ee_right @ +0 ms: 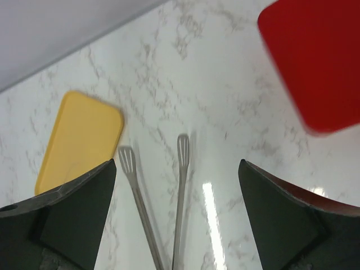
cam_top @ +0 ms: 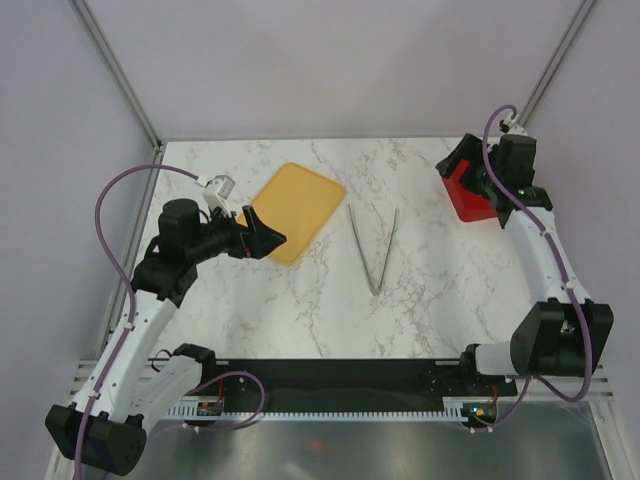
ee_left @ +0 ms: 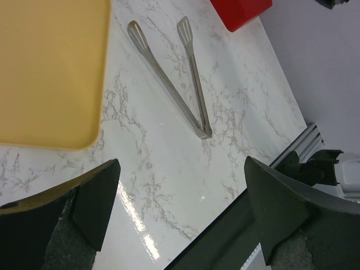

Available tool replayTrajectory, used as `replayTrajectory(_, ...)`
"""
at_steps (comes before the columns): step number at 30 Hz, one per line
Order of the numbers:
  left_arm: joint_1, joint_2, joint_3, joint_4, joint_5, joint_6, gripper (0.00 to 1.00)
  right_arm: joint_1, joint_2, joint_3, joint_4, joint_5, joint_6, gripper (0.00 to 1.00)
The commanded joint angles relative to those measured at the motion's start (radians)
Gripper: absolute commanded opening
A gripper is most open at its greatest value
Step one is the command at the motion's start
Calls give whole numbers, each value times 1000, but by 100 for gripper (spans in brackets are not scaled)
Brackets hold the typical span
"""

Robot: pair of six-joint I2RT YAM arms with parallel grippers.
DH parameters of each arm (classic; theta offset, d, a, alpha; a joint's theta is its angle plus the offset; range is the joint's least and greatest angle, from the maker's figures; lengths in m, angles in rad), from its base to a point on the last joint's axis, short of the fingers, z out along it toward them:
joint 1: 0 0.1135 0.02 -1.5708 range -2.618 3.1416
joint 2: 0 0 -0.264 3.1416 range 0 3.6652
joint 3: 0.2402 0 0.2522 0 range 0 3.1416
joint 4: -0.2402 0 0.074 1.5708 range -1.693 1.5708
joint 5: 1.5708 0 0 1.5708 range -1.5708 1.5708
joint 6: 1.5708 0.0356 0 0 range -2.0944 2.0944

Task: Pack the chocolate

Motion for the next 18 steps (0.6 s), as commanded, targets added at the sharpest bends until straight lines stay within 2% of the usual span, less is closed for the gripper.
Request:
replayTrajectory(1,6,-11,1,52,51,28,100,134,-154,-119,-91,114,-15,98)
replayTrajectory(3,4,-14,-5,59,56,29,100,192,-212,-173,-89,117,8,98)
replayTrajectory(7,6,-19,-15,75,67,28,100,226,-280,-240,-92,79,65,98)
replayTrajectory(10,4,-28,-22,91,78,31,100,242,-329,-288,-88,-13,13,98)
replayTrajectory(15,6,-48,-36,119,90,31,100,242,-435,-375,-39,-26,-76,98)
replayTrajectory(18,4,-60,-44,130,87,31,100,242,-452,-385,-16,-53,-70,98)
